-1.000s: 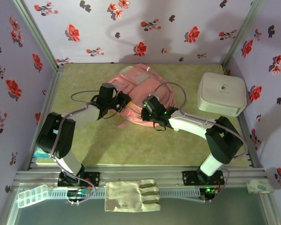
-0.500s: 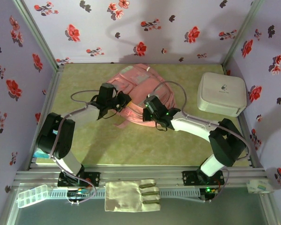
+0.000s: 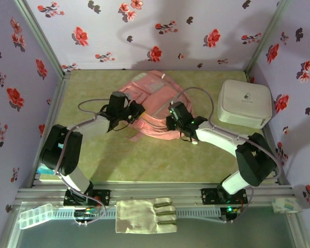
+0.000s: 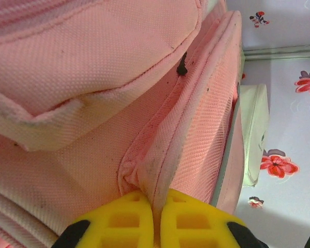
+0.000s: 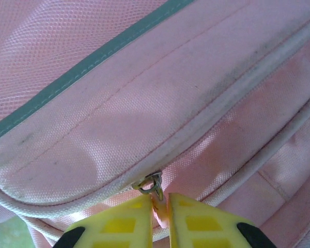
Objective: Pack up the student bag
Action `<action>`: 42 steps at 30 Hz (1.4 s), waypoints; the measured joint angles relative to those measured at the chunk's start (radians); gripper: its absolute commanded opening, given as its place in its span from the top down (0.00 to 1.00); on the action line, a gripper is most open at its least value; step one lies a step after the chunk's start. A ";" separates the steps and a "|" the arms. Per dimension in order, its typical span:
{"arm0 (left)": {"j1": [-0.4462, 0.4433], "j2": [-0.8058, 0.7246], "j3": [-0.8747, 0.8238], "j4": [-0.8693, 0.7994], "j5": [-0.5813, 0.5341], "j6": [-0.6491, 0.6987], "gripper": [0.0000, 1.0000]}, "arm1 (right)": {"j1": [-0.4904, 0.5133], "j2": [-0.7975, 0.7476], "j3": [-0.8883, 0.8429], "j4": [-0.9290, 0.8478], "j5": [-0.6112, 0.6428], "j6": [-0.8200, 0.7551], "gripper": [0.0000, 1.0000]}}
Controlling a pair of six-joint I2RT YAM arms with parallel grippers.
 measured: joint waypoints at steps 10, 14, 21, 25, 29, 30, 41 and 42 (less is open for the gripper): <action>0.002 0.000 0.000 -0.003 -0.001 0.003 1.00 | -0.026 0.024 0.005 0.025 -0.086 -0.126 0.84; 0.005 0.000 0.000 -0.002 0.000 0.006 1.00 | -0.039 0.026 0.005 0.035 -0.088 -0.134 0.91; 0.014 -0.009 -0.005 -0.006 0.007 0.030 1.00 | -0.100 0.029 0.008 0.048 -0.055 -0.091 0.96; 0.016 -0.011 -0.008 -0.008 0.008 0.048 1.00 | -0.129 0.076 0.063 0.018 -0.047 -0.060 0.97; 0.031 -0.018 -0.008 -0.038 0.009 0.079 0.84 | -0.120 0.090 0.076 0.008 -0.078 -0.058 0.97; 0.037 -0.024 -0.008 -0.050 0.009 0.089 0.79 | -0.111 0.090 0.079 0.005 -0.086 -0.063 0.97; 0.159 -0.304 -0.120 -0.159 -0.082 0.154 0.42 | 0.024 0.174 0.206 -0.010 -0.200 -0.093 0.96; 0.166 -0.329 -0.141 -0.160 -0.090 0.151 0.41 | 0.036 0.192 0.220 -0.006 -0.216 -0.088 0.96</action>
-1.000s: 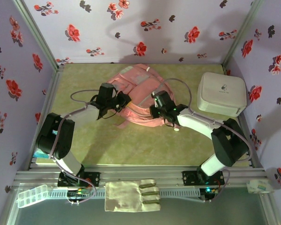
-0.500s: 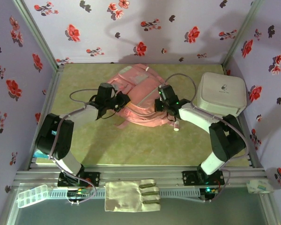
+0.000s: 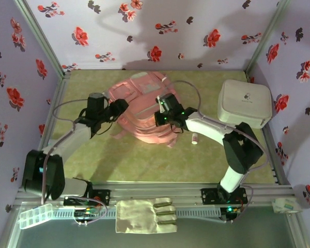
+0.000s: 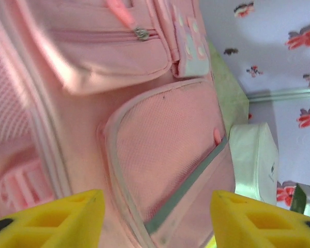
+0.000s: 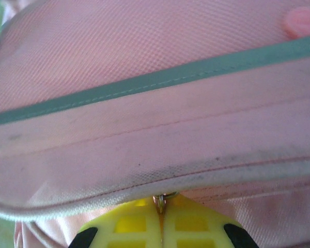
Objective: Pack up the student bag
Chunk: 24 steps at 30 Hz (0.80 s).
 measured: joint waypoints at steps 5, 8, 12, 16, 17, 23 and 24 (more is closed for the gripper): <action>0.006 -0.082 -0.096 -0.001 -0.020 -0.053 0.40 | 0.061 0.096 0.096 0.015 -0.063 0.035 0.96; 0.006 -0.100 -0.151 0.016 -0.024 -0.102 0.43 | 0.092 0.142 0.148 0.023 -0.085 0.054 0.96; 0.006 -0.099 -0.192 0.039 -0.027 -0.153 0.53 | 0.115 0.171 0.180 0.035 -0.110 0.077 0.96; 0.006 -0.066 -0.184 0.077 -0.026 -0.173 0.61 | 0.121 0.177 0.186 0.038 -0.123 0.091 0.96; 0.006 -0.053 -0.178 0.085 -0.026 -0.175 0.61 | 0.121 0.177 0.186 0.038 -0.124 0.095 0.96; 0.006 0.007 -0.156 0.130 -0.026 -0.184 0.68 | 0.122 0.177 0.186 0.038 -0.124 0.098 0.96; 0.006 0.014 -0.155 0.134 -0.026 -0.186 0.70 | 0.122 0.177 0.186 0.038 -0.124 0.098 0.96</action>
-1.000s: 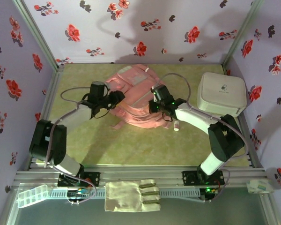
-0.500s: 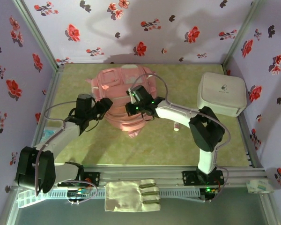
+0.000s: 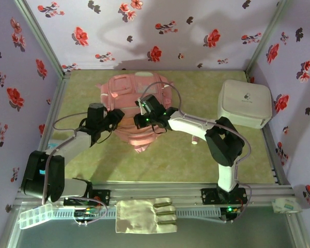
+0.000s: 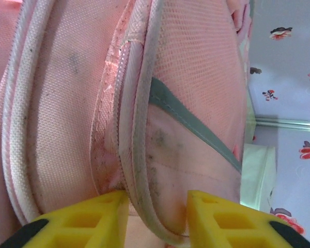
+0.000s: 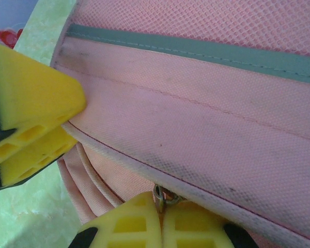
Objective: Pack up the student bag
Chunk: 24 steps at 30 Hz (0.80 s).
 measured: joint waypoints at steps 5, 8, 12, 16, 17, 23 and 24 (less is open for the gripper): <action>0.000 0.012 0.001 0.003 -0.004 -0.012 0.85 | 0.000 0.000 -0.005 0.000 0.008 0.000 0.96; 0.000 0.012 0.001 0.001 -0.004 -0.011 0.93 | 0.002 -0.016 -0.044 0.013 0.044 -0.001 0.96; 0.000 0.011 0.001 -0.006 -0.002 0.005 0.99 | -0.002 -0.079 -0.124 0.034 0.098 -0.010 0.96; 0.000 0.005 0.005 -0.016 0.002 0.027 1.00 | -0.035 -0.130 -0.178 0.042 0.122 -0.019 0.96; 0.000 0.003 0.006 -0.021 0.000 0.034 1.00 | -0.049 -0.140 -0.192 0.042 0.126 -0.020 0.96; 0.003 0.000 0.007 -0.040 -0.003 0.069 1.00 | -0.133 -0.175 -0.237 0.014 0.144 -0.049 0.94; 0.004 -0.001 0.008 -0.046 -0.003 0.076 1.00 | -0.144 -0.177 -0.237 0.011 0.144 -0.064 0.93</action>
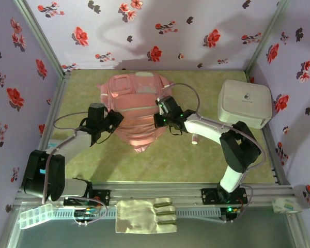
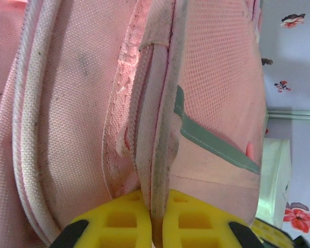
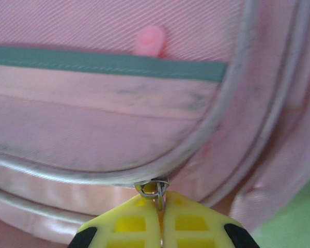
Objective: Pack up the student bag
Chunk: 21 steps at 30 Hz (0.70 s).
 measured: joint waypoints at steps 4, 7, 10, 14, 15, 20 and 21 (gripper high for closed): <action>0.004 -0.008 0.012 -0.045 0.000 0.045 1.00 | -0.021 -0.004 0.009 -0.032 -0.009 -0.082 0.93; 0.015 -0.016 0.021 -0.082 0.006 0.085 1.00 | -0.031 -0.004 0.028 -0.064 -0.013 -0.135 0.93; 0.034 -0.021 0.032 -0.115 0.029 0.123 1.00 | -0.047 -0.003 0.055 -0.090 -0.020 -0.165 0.93; 0.061 -0.021 0.051 -0.152 0.061 0.168 1.00 | -0.050 0.015 0.101 -0.124 -0.023 -0.187 0.93; 0.070 -0.021 0.056 -0.163 0.069 0.179 1.00 | -0.050 0.024 0.115 -0.133 -0.025 -0.190 0.93; 0.101 -0.022 0.071 -0.207 0.091 0.221 0.86 | -0.052 0.042 0.130 -0.148 -0.076 -0.192 0.94; 0.105 -0.023 0.072 -0.215 0.091 0.227 0.79 | -0.052 0.042 0.130 -0.147 -0.093 -0.192 0.94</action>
